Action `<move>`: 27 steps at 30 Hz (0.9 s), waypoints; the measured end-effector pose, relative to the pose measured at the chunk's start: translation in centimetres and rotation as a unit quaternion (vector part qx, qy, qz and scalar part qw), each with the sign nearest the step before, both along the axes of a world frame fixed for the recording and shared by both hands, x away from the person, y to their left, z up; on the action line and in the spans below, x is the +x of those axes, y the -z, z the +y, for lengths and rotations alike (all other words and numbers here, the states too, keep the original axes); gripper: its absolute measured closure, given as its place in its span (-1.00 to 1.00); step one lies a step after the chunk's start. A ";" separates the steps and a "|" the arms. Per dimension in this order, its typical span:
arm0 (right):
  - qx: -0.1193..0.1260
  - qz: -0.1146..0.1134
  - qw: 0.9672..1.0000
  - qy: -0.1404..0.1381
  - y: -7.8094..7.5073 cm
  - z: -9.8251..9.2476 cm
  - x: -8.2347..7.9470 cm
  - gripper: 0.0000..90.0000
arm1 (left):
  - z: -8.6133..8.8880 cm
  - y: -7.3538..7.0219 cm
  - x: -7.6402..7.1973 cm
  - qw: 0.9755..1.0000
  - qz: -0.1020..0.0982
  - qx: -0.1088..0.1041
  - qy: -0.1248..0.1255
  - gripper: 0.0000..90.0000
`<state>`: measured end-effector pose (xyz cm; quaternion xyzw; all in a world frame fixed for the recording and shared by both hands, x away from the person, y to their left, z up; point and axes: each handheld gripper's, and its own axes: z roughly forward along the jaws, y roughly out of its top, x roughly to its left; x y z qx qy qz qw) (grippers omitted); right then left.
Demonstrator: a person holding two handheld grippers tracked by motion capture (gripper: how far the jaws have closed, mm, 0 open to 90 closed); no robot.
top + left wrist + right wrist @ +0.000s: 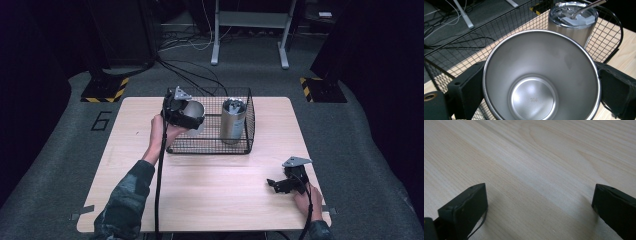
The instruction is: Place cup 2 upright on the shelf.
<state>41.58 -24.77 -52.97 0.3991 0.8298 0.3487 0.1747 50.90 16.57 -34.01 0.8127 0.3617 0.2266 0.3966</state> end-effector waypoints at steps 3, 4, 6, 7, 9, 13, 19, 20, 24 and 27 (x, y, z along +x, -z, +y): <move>0.001 0.001 1.000 0.001 0.0 0.0 0.0 -1.00 | -0.3 0.0 0.3 1.000 0.000 0.002 0.002 -0.87; 0.000 0.000 1.000 0.000 0.0 0.0 0.0 -1.00 | -0.4 0.0 0.4 1.000 -0.001 0.001 0.001 -0.87; 0.000 0.000 1.000 0.000 0.0 0.0 0.0 -1.00 | -0.6 0.1 0.8 1.000 0.000 0.003 0.001 -0.87; 0.000 0.000 1.000 0.000 0.0 0.0 0.0 -1.00 | -0.6 0.1 0.8 1.000 0.000 0.003 0.001 -0.87; 0.000 0.000 1.000 0.000 0.0 0.0 0.0 -1.00 | -0.7 0.1 1.1 1.000 0.001 0.005 0.000 -0.87; 0.000 0.000 1.000 0.000 0.0 0.0 0.0 -1.00 | -1.1 0.6 1.7 1.000 0.008 0.007 0.000 -0.87; 0.000 0.000 1.000 0.000 0.0 0.0 0.0 -1.00 | -1.6 1.1 2.8 1.000 0.014 0.001 -0.006 -0.87; 0.000 0.000 1.000 0.000 0.0 0.0 0.0 -1.00 | -1.6 1.1 3.1 1.000 0.016 0.008 -0.005 -0.87; 0.000 0.000 1.000 0.000 0.0 0.0 0.0 -1.00 | -1.9 1.4 3.7 1.000 0.020 0.007 -0.012 -0.87; 0.000 0.000 1.000 -0.001 0.0 0.0 0.0 -1.00 | -1.9 1.6 4.0 1.000 0.024 0.010 -0.014 -0.87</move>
